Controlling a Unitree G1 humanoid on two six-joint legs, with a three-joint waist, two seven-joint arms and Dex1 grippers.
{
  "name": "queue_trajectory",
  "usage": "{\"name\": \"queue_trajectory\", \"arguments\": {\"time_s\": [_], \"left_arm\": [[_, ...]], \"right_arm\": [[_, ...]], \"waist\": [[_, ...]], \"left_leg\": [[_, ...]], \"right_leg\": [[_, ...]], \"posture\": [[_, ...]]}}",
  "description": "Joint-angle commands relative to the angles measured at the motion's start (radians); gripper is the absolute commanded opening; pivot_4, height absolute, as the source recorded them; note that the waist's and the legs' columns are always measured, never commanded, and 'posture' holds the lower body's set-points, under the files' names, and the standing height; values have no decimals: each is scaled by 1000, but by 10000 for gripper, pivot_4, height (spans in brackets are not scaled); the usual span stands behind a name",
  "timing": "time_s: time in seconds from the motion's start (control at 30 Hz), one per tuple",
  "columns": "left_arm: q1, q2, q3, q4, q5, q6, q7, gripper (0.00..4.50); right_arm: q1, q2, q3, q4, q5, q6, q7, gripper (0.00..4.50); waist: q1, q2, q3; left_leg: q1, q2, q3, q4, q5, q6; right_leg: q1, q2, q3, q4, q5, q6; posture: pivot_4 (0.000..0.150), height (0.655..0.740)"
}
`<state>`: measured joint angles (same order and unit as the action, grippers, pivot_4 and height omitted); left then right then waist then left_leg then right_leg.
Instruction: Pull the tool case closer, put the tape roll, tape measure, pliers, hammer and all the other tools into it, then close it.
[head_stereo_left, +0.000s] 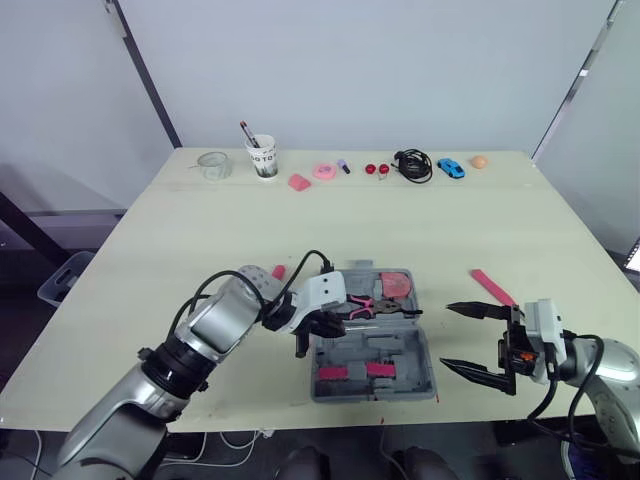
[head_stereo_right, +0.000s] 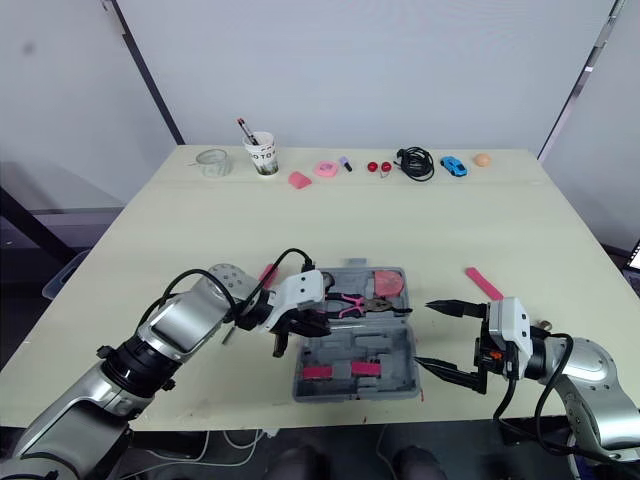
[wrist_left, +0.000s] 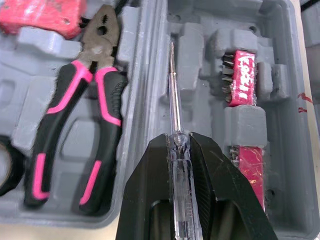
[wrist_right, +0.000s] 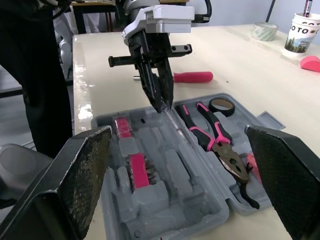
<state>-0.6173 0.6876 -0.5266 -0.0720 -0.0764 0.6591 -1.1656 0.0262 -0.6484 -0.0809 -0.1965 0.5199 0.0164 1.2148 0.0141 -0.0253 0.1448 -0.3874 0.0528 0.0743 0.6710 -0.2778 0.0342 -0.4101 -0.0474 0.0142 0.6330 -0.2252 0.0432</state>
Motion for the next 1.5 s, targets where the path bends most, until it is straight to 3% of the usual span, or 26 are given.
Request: {"name": "queue_trajectory", "arguments": {"time_s": [0.03, 0.7, 1.5], "left_arm": [[-15, -10, -20, 7, 31, -38, -10, 666], [-83, -122, -78, 175, 154, -146, -36, 666], [-96, -191, -77, 216, 203, -179, -45, 666]], "right_arm": [[-9, 1, -13, -10, 4, -23, 1, 45000], [2, 3, -1, -33, -11, -27, -8, 45000], [-9, -4, 23, -106, -16, 25, -63, 45000]], "waist": [[0, 0, 0], [1, 0, 0], [2, 0, 0]], "left_leg": [[0, 0, 0, 0, 0, 0], [0, 0, 0, 1, 0, 0], [-1, -3, -3, 2, 0, 0]], "right_leg": [[0, 0, 0, 0, 0, 0], [0, 0, 1, 1, 0, 0], [1, 0, 3, 3, 0, 1]], "posture": [[1500, 7400], [1500, 7400], [1500, 7400]]}}
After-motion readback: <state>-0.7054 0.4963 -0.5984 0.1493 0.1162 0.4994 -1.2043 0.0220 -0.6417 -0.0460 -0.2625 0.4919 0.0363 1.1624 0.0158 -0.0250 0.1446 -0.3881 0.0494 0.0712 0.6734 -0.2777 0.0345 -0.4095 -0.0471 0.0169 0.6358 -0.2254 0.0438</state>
